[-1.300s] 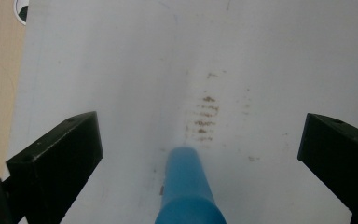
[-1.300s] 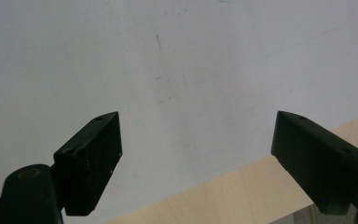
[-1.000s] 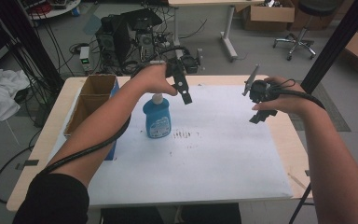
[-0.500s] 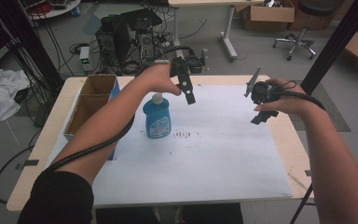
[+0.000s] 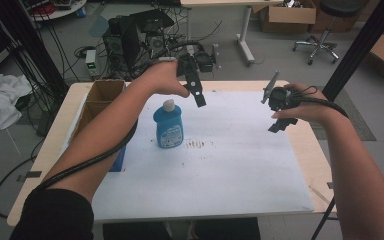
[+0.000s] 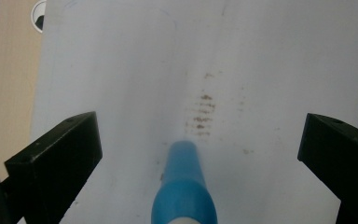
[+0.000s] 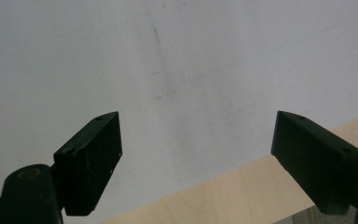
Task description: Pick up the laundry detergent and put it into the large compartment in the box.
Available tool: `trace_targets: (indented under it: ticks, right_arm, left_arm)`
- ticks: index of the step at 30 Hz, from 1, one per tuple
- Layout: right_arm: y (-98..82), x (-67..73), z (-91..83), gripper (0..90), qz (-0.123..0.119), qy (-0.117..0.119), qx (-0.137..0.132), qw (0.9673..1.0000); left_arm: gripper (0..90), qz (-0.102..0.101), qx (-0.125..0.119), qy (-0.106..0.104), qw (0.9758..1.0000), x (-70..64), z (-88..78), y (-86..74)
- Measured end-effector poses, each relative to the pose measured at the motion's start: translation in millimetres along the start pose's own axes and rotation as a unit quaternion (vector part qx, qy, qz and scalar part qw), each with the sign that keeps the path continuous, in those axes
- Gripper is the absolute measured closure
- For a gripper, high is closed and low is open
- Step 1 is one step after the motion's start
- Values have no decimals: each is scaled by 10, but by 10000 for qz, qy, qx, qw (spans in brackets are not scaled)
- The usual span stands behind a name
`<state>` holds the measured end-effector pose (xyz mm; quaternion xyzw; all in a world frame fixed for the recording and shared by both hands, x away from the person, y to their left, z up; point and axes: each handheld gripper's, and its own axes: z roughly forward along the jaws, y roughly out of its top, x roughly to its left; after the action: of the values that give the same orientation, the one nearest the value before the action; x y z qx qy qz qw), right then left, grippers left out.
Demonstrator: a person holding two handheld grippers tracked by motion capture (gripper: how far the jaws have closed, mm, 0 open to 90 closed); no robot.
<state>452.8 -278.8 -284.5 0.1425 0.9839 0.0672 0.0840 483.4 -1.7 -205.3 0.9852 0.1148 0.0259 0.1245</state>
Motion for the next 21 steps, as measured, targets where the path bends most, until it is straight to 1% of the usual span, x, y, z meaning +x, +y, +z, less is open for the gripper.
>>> trace_targets:
  ticks: [1,3,5,7,9,10,11,12,13,19,20,21]
  right_arm:
    - [7,0,-8,164,-13,0,-10,10000]
    - [29,6,-24,164,-50,-27,-13,10000]
    - [53,20,-32,164,-56,-25,-28,10000]
    - [66,24,-34,164,-80,-27,-14,10000]
    - [103,40,-19,164,-130,-15,-15,9999]
    - [116,48,-13,164,-134,-6,-16,9999]
    - [131,53,-10,164,-153,3,2,9999]
    - [146,57,-9,164,-174,1,27,9998]
    - [146,57,-9,164,-174,1,27,9998]
    - [231,81,31,164,-235,32,7,9997]
    - [240,84,40,164,-240,34,8,9997]
    - [240,84,40,164,-240,34,8,9997]
  left_arm:
    - [1,-59,-18,9,10000,-10,-44,-42]
    - [1,-55,-10,32,10000,-12,-70,-64]
    - [1,-143,-76,54,9999,-32,-120,-137]
    - [1,-150,-70,67,9998,-37,-136,-160]
    - [1,-229,-101,70,9997,-57,-163,-238]
    - [1,-229,-101,70,9997,-57,-163,-238]
    - [1,-214,-64,73,9997,-58,-176,-263]
    - [1,-266,-64,78,9996,-67,-187,-315]
    - [1,-266,-64,78,9996,-67,-187,-315]
    - [1,-399,27,116,9991,-56,-226,-482]
    - [1,-450,51,120,9989,-46,-231,-537]
    - [1,-450,51,120,9989,-46,-231,-537]
